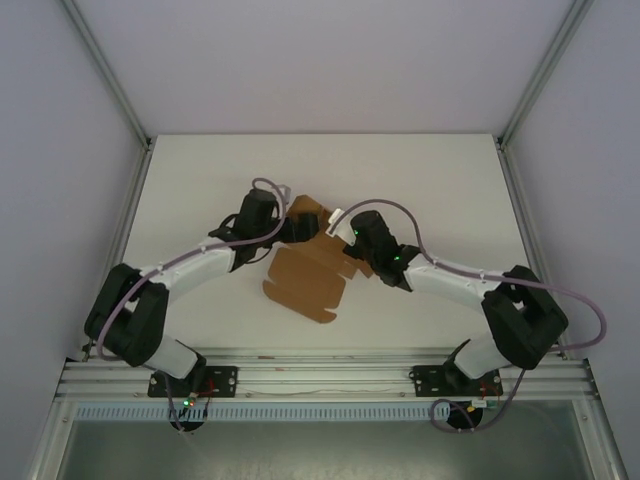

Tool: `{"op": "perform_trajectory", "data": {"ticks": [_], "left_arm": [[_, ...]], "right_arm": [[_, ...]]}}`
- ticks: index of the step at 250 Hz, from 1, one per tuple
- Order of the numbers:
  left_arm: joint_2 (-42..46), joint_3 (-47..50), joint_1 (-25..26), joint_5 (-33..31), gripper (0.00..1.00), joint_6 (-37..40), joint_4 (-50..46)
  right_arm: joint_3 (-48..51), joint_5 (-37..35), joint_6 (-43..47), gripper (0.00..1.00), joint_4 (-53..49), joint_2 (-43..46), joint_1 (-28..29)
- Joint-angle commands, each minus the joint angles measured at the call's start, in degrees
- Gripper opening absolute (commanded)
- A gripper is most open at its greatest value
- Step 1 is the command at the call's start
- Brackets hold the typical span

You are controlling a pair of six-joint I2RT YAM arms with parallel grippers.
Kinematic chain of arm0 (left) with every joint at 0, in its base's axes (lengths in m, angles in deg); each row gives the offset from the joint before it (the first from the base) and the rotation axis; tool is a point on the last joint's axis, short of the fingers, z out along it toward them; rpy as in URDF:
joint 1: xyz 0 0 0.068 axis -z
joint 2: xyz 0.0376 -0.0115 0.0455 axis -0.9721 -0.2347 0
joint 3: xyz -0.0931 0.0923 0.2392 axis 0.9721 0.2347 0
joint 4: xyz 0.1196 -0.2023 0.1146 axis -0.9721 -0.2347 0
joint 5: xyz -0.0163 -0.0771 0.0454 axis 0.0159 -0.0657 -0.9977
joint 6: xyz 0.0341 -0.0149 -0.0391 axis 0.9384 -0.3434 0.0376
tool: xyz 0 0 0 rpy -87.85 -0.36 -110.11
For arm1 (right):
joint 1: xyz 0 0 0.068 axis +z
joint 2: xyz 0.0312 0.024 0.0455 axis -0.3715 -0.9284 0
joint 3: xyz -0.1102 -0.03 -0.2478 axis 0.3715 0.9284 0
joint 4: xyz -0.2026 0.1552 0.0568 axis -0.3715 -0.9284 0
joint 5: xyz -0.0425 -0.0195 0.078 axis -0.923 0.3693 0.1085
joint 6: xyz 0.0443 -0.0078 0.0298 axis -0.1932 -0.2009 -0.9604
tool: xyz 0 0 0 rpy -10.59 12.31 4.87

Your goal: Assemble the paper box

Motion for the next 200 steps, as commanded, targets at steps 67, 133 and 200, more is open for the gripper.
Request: {"op": "perform_trajectory", "data": {"ticks": [67, 133, 200], "left_arm": [[10.8, 10.4, -7.2, -4.1, 1.0, -1.8, -1.1], [9.0, 10.3, -8.3, -10.9, 1.0, -1.2, -4.9], [5.1, 9.8, -8.3, -5.8, 1.0, -0.5, -0.4]], "right_arm": [[2.1, 2.9, -1.8, 0.06, -1.4, 3.2, -1.4], [1.6, 3.3, -2.5, 0.06, -1.8, 2.9, -1.4], [1.1, 4.7, -3.1, 0.06, -1.8, 2.6, -1.4]]}}
